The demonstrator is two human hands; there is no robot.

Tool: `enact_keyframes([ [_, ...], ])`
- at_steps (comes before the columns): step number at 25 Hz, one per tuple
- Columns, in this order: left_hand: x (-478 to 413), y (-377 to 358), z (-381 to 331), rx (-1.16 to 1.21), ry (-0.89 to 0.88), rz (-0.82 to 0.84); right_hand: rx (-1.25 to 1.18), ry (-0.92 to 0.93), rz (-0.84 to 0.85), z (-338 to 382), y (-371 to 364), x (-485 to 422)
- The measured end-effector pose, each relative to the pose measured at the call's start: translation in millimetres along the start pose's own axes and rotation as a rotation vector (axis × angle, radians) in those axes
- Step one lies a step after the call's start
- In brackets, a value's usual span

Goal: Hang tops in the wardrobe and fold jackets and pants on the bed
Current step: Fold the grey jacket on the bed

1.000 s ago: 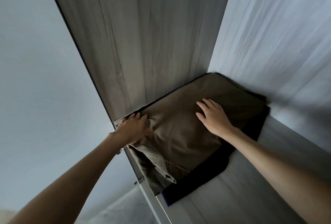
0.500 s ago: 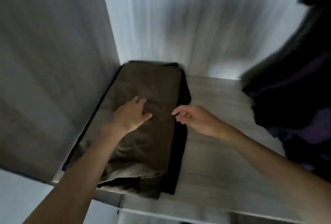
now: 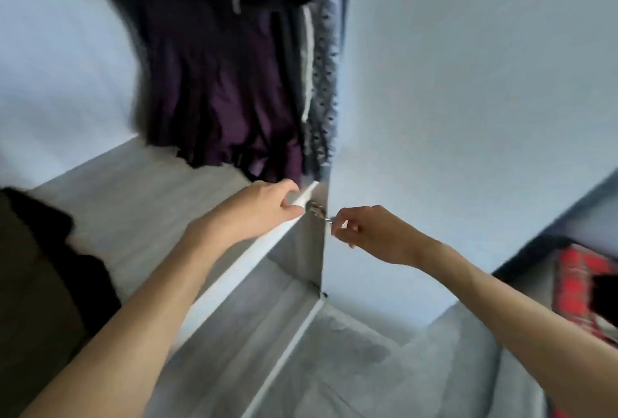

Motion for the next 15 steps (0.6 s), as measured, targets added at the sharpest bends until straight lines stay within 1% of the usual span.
enact_keyframes([
  [2, -10, -36, -82, 0.032, -0.136, 0.052, 0.036, -0.143, -0.06, -60, 33, 60],
  [4, -7, -93, -191, 0.044, -0.293, 0.146, 0.113, -0.294, -0.112, -127, 73, 144],
  [7, 33, -183, -361, 0.097, -0.514, 0.34, 0.18, -0.468, -0.162, -222, 129, 284],
  [9, 63, -231, -445, 0.105, -0.634, 0.464, 0.193, -0.583, -0.194, -271, 154, 364],
  [10, 81, -258, -493, 0.092, -0.711, 0.517, 0.198, -0.669, -0.222, -298, 168, 414],
  [12, 104, -290, -551, 0.084, -0.804, 0.574, 0.161, -0.791, -0.246, -332, 181, 483],
  [15, 137, -357, -641, 0.052, -0.948, 0.71, 0.076, -0.967, -0.315, -383, 198, 579],
])
Point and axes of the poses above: each hand's wrist, its own x-axis away from the middle knuckle, its own y-axis out of the back of the hand, z = x × y, the point moved 9 cm from there along -x, towards the middle knuckle, and after that the axes turned 13 degrees about -z, right-handed, at the moved point
